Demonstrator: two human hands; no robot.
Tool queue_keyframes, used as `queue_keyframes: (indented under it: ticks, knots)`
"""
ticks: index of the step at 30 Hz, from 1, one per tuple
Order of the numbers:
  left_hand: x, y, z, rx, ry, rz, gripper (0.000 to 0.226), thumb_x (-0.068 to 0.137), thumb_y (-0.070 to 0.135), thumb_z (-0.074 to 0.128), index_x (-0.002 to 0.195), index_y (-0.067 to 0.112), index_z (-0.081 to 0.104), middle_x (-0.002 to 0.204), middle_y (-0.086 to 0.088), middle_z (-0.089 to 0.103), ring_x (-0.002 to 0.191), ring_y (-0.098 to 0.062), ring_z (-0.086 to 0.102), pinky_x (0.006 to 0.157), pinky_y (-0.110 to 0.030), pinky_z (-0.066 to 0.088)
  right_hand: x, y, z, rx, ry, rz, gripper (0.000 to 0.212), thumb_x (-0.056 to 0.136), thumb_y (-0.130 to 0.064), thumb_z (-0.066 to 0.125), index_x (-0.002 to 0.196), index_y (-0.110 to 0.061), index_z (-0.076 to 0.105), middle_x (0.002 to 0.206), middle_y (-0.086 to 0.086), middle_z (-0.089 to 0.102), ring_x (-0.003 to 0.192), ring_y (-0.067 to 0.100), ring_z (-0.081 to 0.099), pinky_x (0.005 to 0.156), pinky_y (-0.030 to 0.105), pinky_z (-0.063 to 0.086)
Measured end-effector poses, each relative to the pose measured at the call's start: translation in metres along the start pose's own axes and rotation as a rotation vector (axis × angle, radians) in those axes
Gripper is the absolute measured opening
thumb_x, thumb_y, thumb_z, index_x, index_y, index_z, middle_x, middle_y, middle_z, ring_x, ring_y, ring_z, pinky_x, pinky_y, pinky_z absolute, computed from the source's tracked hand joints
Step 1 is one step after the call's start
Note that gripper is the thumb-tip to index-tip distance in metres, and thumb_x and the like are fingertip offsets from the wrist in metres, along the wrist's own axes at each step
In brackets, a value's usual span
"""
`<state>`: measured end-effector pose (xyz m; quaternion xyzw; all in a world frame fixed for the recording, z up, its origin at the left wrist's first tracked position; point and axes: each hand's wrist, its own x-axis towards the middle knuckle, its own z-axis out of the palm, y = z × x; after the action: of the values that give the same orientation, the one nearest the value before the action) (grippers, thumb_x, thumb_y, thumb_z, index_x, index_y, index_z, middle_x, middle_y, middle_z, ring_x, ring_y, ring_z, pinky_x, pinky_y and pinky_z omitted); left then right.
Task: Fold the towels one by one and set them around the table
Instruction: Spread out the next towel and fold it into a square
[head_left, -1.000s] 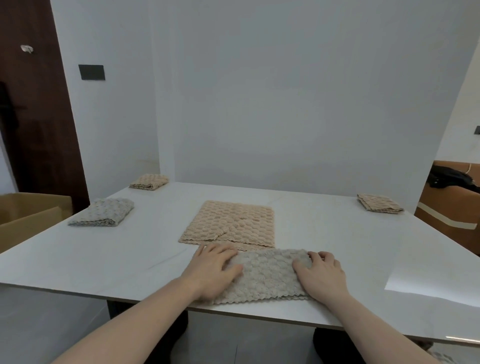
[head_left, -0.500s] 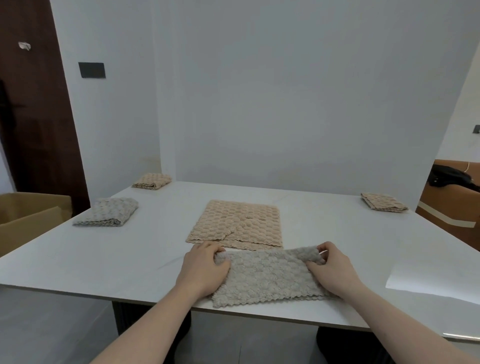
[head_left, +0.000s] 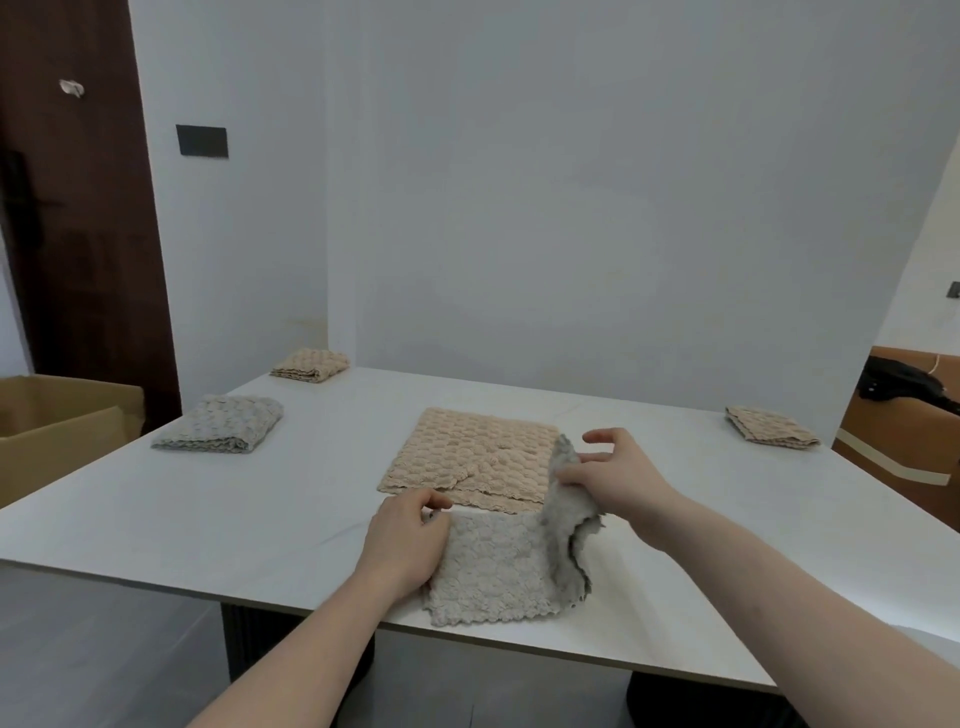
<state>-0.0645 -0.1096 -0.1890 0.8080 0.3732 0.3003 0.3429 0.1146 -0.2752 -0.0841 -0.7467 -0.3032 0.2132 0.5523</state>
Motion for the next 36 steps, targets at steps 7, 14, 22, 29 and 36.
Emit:
queue_keyframes:
  ticks: [7,14,22,29,36]
  knots:
    - [0.0,-0.001,-0.002,-0.137,0.021,-0.009,0.019,0.081,0.025,0.055,0.083,0.03,0.073,0.097,0.018,0.07,0.097,-0.008,0.064,0.088,-0.035,0.052,-0.014,0.004,0.06,-0.04,-0.107,-0.08,0.051,0.08,-0.012,0.074,0.122,-0.025,0.05,0.117,0.0,0.068,0.098,0.019,0.072,0.075,0.037,0.062]
    - [0.001,-0.003,-0.008,-0.262,0.019,0.014,0.055,0.081,0.055,0.045,0.065,0.004,0.062,0.077,-0.013,0.068,0.075,-0.028,0.062,0.077,-0.049,0.05,-0.034,0.02,0.086,-0.034,-0.283,-0.163,0.041,0.085,-0.013,0.074,0.119,-0.027,0.056,0.126,-0.011,0.061,0.091,0.014,0.073,0.076,0.035,0.065]
    - [-0.001,0.002,-0.003,-0.134,0.072,-0.021,0.031,0.078,0.032,0.068,0.057,0.012,0.057,0.06,0.006,0.062,0.07,-0.013,0.062,0.07,-0.031,0.048,-0.022,0.053,0.048,-0.417,0.067,-0.545,0.022,0.092,-0.023,0.063,0.109,-0.037,0.067,0.119,-0.026,0.065,0.114,-0.002,0.059,0.101,0.032,0.051]
    - [0.0,-0.004,0.002,-0.016,0.145,0.027,0.02,0.075,0.026,0.071,0.08,0.026,0.052,0.097,0.013,0.054,0.101,-0.014,0.05,0.082,-0.029,0.038,-0.024,0.098,0.05,-0.723,-0.163,-0.471,0.05,0.101,-0.052,0.047,0.149,-0.039,0.047,0.159,-0.024,0.035,0.147,-0.001,0.03,0.124,0.025,0.02]
    - [-0.004,-0.006,0.005,0.071,-0.027,0.289,0.021,0.079,0.044,0.058,0.098,0.039,0.066,0.12,0.031,0.05,0.123,-0.002,0.037,0.104,-0.032,0.027,-0.023,0.099,0.053,-0.815,-0.171,-0.437,0.055,0.104,-0.053,0.038,0.156,-0.037,0.037,0.164,-0.021,0.027,0.151,0.001,0.024,0.126,0.028,0.016]
